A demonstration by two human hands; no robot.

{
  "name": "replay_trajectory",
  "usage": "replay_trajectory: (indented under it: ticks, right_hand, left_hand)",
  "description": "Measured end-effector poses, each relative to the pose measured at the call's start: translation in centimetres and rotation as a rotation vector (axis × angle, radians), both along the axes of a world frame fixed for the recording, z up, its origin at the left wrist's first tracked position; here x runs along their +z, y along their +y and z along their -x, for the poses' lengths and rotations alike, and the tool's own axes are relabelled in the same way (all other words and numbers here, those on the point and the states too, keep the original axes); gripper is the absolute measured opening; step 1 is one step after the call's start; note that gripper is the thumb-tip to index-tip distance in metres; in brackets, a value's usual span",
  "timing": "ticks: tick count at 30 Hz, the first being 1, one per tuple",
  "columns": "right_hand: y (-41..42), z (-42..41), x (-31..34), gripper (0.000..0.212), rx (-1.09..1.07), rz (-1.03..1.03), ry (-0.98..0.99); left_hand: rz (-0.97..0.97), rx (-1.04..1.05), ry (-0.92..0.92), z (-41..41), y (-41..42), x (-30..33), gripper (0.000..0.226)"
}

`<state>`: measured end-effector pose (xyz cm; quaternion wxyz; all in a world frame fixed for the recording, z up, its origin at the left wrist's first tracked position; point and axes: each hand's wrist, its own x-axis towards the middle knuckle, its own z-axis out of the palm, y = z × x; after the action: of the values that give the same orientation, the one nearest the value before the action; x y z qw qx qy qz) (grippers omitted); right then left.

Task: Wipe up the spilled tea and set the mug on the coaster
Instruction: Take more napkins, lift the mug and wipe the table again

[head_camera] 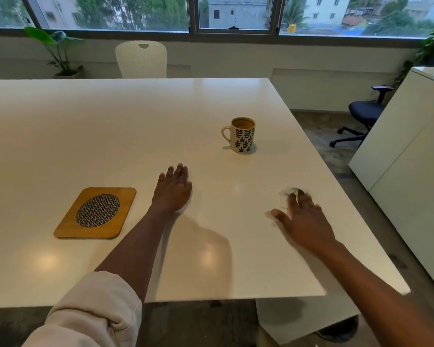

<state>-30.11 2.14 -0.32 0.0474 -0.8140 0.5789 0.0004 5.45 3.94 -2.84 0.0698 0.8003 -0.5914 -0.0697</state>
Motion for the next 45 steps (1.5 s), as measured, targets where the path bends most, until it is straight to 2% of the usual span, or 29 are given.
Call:
replay_trajectory:
  ticks: [3,6,8,11,12,15,17,19,21,24,27,30,33,37,41,45]
  right_hand:
    - [0.9,-2.7,0.1,0.089,-0.019,-0.001,-0.050]
    - [4.3,-7.6,-0.2,0.087,0.147,0.042,-0.079]
    - [7.2,-11.9,-0.5,0.093,0.270,-0.051,-0.151]
    - [9.7,-17.6,-1.0,0.092,0.411,-0.148,-0.192]
    - [9.6,-18.8,-1.0,0.090,0.433,-0.133,-0.190]
    - [6.9,-20.1,-0.6,0.084,0.427,-0.111,-0.158]
    - [4.3,-19.4,-0.2,0.083,0.374,-0.110,-0.152]
    - [1.6,-17.5,0.1,0.082,0.289,-0.094,-0.146]
    - [-1.0,-14.1,0.3,0.082,0.174,-0.074,-0.142]
    - [-3.6,-7.5,0.0,0.079,-0.003,-0.021,-0.140]
    - [-3.6,-4.2,-0.5,0.080,-0.066,-0.016,-0.110]
    - [-0.7,-5.9,-0.6,0.079,-0.021,0.016,-0.107]
    - [4.2,-9.9,-0.5,0.076,0.164,0.034,-0.109]
    - [11.7,-13.7,-0.5,0.082,0.381,-0.079,-0.173]
    - [13.7,-11.6,-0.5,0.055,0.492,-0.020,-0.176]
    - [13.1,-8.2,0.3,0.051,0.453,-0.007,-0.268]
  left_hand:
    - [-0.003,-0.009,0.013,0.0,0.1,0.0,0.057]
    - [0.027,-0.016,0.088,-0.3,0.1,0.1,0.055]
    - [0.046,-0.018,0.138,-0.5,0.4,0.5,0.062]
    - [0.107,-0.043,0.213,-0.9,1.2,1.0,0.122]
    - [0.136,-0.023,0.261,-1.0,1.3,1.1,0.130]
    - [0.204,0.110,0.483,-0.6,1.4,1.2,0.100]
    - [0.194,0.096,0.467,-0.4,1.5,1.1,0.100]
    - [0.205,0.143,0.551,-0.2,1.5,0.8,0.087]
    - [0.184,0.143,0.534,-0.6,1.3,0.7,0.075]
    - [0.163,0.092,0.461,-0.6,1.2,0.7,0.087]
    - [0.168,0.099,0.439,-0.6,1.3,0.8,0.067]
    - [0.211,0.134,0.495,-0.5,1.2,0.9,0.052]
    - [0.229,0.141,0.554,-0.8,1.1,0.5,0.049]
    - [0.243,0.096,0.563,-0.2,1.7,1.1,0.072]
    - [0.213,0.036,0.508,0.0,2.0,1.5,0.070]
    - [0.215,-0.041,0.502,0.9,3.0,1.7,0.061]
